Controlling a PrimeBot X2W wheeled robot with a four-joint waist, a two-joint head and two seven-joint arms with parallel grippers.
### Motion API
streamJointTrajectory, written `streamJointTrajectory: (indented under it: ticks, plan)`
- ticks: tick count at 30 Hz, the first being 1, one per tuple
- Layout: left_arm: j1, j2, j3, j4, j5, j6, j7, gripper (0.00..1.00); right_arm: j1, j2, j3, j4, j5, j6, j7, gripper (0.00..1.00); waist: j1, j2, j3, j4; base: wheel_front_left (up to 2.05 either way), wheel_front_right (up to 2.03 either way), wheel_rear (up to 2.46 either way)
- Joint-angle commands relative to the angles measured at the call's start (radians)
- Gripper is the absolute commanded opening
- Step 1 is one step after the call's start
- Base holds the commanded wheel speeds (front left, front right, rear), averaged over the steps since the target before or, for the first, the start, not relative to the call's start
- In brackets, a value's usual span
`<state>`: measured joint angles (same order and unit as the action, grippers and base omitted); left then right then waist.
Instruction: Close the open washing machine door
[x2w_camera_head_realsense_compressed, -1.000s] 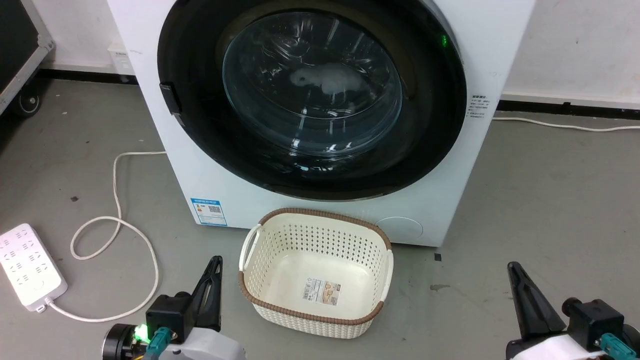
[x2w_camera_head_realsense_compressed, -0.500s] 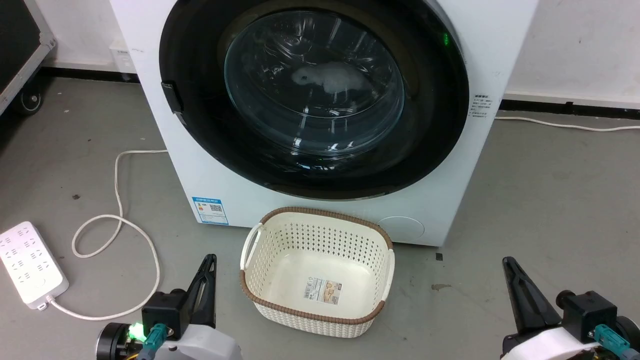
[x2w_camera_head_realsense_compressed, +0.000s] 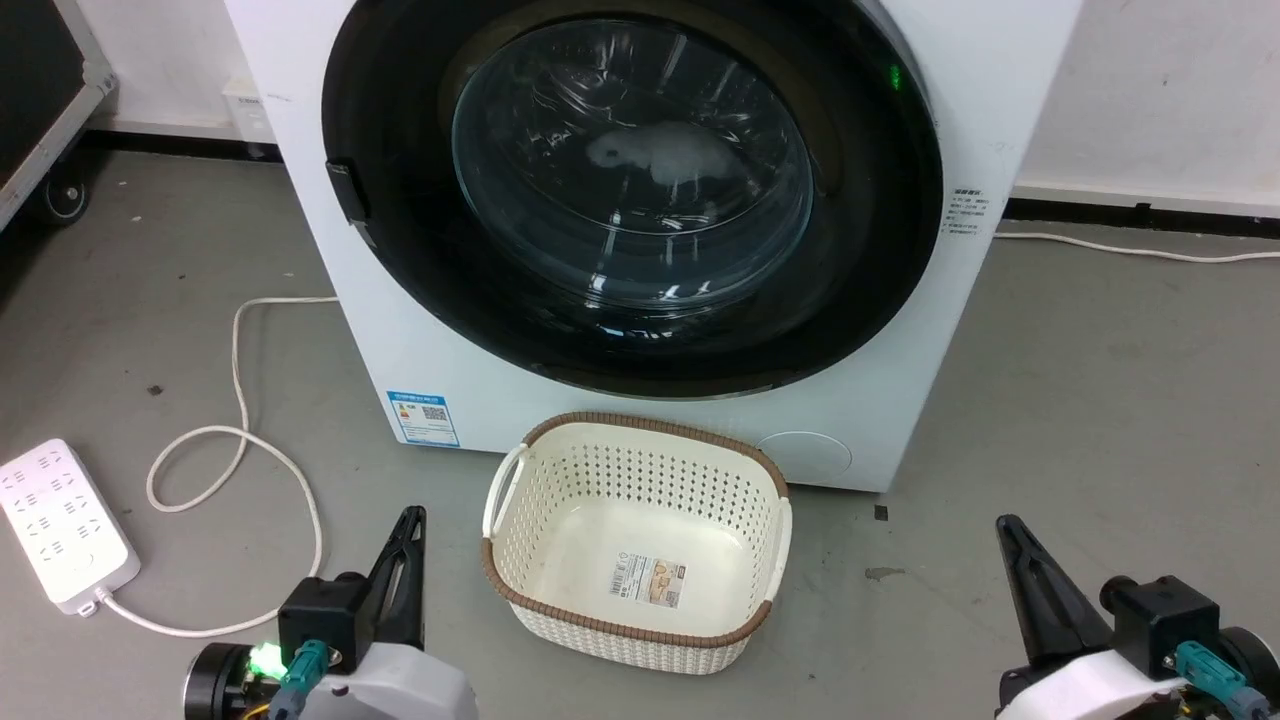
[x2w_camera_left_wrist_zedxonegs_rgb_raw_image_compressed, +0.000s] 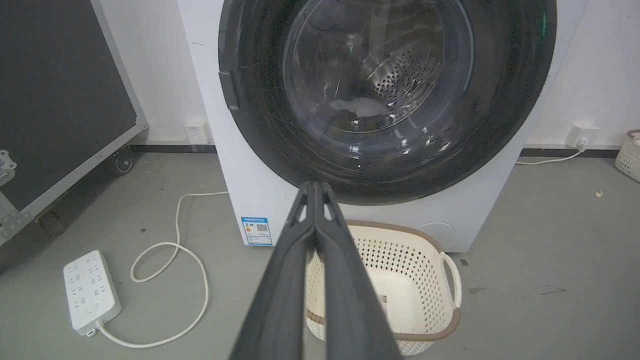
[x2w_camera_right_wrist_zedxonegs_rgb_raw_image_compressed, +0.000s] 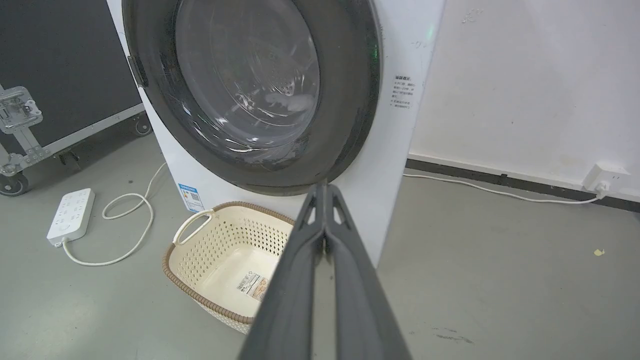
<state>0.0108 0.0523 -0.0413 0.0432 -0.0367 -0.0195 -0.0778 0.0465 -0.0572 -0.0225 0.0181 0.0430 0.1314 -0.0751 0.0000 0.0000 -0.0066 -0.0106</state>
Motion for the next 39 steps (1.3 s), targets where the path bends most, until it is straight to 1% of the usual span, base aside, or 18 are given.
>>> streamJointTrajectory:
  ticks: [1,39]
  plan:
    - [-0.007,-0.001,0.007,-0.008,0.009,0.008,0.01,0.0,-0.019,0.005,0.003,-0.008,-0.008,-0.001,0.007,0.0,0.0,0.0,0.0,0.001,0.0,0.0,0.0]
    - [-0.011,-0.002,0.041,-0.043,0.037,0.019,0.078,0.0,-0.047,0.007,0.023,-0.018,-0.043,-0.001,0.075,0.0,0.0,0.0,0.007,0.011,0.0,0.0,0.0]
